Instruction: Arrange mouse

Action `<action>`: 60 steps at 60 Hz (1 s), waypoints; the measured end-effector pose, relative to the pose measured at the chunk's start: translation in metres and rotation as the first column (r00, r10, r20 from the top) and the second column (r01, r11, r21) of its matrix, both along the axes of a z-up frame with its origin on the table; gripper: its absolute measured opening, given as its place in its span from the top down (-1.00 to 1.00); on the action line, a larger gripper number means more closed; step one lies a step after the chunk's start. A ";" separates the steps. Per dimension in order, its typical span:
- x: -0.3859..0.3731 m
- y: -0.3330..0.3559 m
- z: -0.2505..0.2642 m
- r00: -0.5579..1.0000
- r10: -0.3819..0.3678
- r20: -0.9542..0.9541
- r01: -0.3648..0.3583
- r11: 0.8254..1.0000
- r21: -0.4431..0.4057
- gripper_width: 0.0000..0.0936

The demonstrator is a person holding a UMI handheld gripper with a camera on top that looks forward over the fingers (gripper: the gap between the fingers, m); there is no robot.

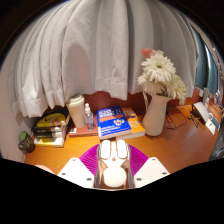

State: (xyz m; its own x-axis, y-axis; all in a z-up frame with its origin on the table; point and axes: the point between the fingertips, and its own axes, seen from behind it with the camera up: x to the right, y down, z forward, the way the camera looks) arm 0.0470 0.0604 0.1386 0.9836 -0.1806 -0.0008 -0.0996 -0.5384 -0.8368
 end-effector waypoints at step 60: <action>-0.330 -0.070 -0.153 0.967 0.252 -0.046 -0.256 0.955 -0.147 -0.09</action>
State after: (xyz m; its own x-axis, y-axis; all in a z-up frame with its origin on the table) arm -0.2832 -0.0096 -0.0141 0.9970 0.0752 -0.0190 0.0363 -0.6684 -0.7429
